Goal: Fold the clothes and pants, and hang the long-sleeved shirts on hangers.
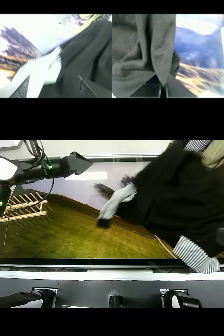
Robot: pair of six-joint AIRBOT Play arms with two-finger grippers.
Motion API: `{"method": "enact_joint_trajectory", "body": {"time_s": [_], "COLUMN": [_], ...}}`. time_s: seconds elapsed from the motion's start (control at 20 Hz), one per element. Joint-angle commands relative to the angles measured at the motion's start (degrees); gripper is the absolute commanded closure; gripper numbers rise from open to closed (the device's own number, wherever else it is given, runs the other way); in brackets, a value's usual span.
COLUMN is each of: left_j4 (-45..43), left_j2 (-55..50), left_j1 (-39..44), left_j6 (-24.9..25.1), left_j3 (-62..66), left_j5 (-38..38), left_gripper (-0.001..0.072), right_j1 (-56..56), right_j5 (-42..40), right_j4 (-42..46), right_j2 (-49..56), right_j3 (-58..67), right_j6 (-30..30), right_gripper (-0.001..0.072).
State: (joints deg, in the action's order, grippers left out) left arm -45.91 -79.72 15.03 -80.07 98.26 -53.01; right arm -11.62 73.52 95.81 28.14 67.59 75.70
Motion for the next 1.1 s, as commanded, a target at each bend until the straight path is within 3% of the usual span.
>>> {"method": "enact_joint_trajectory", "body": {"time_s": [0.0, 0.15, 0.2, 0.3, 0.45, 0.75, 0.9, 1.05], "left_j4": [1.68, 3.37, 3.52, 3.54, 3.54, 3.52, 3.50, 3.50], "left_j2": [0.15, 0.15, 0.15, 0.15, 0.15, 0.09, 0.07, 0.02], "left_j1": [-0.02, 0.07, 0.09, 0.07, 0.09, 0.07, 0.07, 0.07], "left_j6": [-3.13, -3.13, -3.13, -3.13, -3.13, -3.10, -3.10, -3.10], "left_j3": [0.00, 0.00, 0.00, 0.00, 0.00, -0.02, -0.02, -0.02], "left_j5": [-3.82, -4.59, -4.59, -4.61, -4.63, -4.61, -4.61, -4.61], "left_gripper": [-0.0012, -0.0012, -0.0012, -0.0011, -0.0012, -0.0012, -0.0011, -0.0011], "right_j1": [-0.02, -0.02, -0.02, -0.02, -0.02, -0.37, -6.99, -13.46], "right_j5": [-4.17, -15.78, -16.83, -11.47, -3.02, 2.21, 0.15, -7.67], "right_j4": [15.58, 15.30, 16.55, 22.23, 31.45, 48.57, 48.74, 48.39], "right_j2": [-0.94, -1.31, -0.76, 1.99, 8.55, 23.98, 29.51, 31.10], "right_j3": [3.98, 4.66, 4.70, 5.97, 11.69, 30.25, 37.79, 42.05], "right_j6": [16.70, 17.27, 20.09, 32.98, 41.18, 44.13, 46.99, 49.55], "right_gripper": [0.0681, 0.0681, 0.0681, 0.0682, 0.0683, 0.0683, 0.0683, 0.0684]}}
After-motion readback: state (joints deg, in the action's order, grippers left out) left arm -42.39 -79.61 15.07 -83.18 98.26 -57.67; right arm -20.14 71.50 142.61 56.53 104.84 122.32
